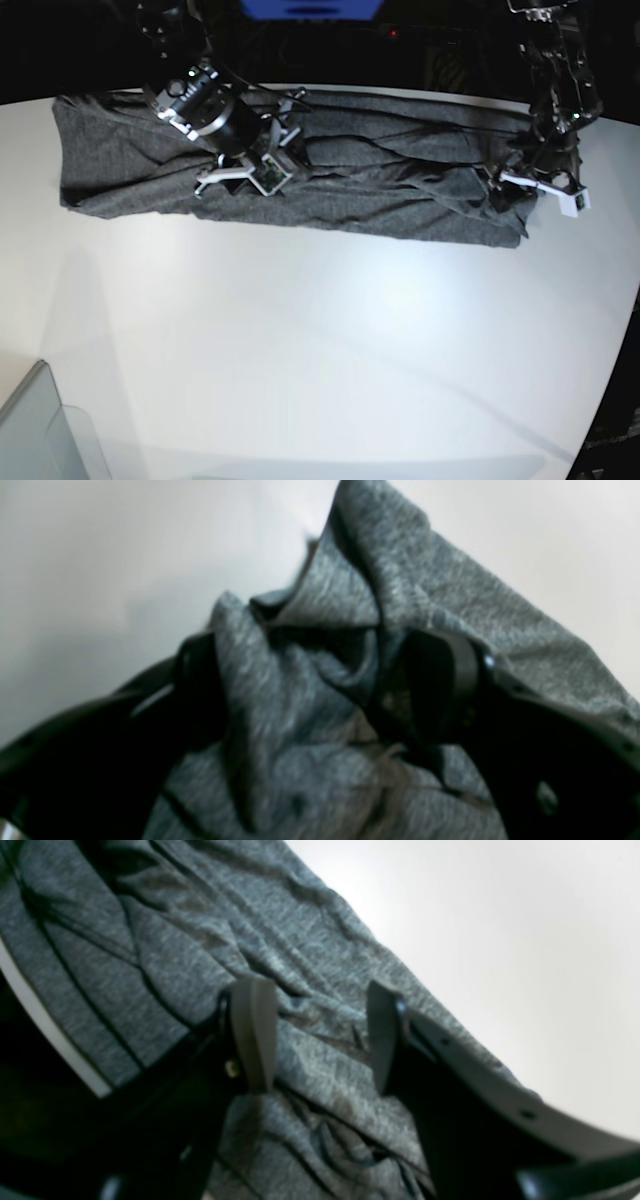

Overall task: Layout the t-shirt on the table in an organized manner, then fold the t-shirt properly
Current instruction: 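Grasp the shirt's hem end with the left gripper and the collar end with the right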

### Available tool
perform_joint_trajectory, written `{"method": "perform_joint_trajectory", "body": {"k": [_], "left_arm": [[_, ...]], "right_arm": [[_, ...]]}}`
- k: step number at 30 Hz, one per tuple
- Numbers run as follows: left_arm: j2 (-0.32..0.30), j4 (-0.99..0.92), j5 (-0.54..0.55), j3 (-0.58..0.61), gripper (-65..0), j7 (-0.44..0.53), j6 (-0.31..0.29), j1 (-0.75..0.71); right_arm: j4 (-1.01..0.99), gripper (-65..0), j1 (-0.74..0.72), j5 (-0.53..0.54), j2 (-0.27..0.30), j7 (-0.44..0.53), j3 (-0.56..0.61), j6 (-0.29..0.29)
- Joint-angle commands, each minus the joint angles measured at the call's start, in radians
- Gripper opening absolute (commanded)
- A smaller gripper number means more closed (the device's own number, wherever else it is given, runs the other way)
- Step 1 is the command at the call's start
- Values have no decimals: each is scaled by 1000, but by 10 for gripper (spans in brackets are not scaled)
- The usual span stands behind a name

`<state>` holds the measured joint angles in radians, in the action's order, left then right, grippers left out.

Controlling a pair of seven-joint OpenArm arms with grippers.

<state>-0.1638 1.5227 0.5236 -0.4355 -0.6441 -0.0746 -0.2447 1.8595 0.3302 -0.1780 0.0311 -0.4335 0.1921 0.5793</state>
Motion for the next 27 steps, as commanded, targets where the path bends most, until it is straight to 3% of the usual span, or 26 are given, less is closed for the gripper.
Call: {"method": "perform_joint_trajectory", "body": {"k": [1,4,8,17,19,23,27], "left_arm": [[-3,-17,7,16,-133,-49,5,-2],[-6,-75,7,40,-137,-33,3,0],[-10,-127,7,94,-170,73,3,-11],[-12,-308,7,123,-632,149,3,9],[-13,-328,7,119,-650,149,-4,14],[-23,-311,17,66,-650,142,-103,11],[-23,-245,7,-67,-650,139,-115,12]], "right_arm": [[16,-348,-7,15,-3,26,2,1],[16,-348,-9,15,-3,26,2,1],[16,-348,-9,15,-3,26,2,1],[16,-348,-27,13,-3,26,2,1],[16,-348,-30,13,-3,26,2,1],[16,-348,-32,13,-3,26,2,1],[16,-348,-32,13,-3,26,2,1]]}}
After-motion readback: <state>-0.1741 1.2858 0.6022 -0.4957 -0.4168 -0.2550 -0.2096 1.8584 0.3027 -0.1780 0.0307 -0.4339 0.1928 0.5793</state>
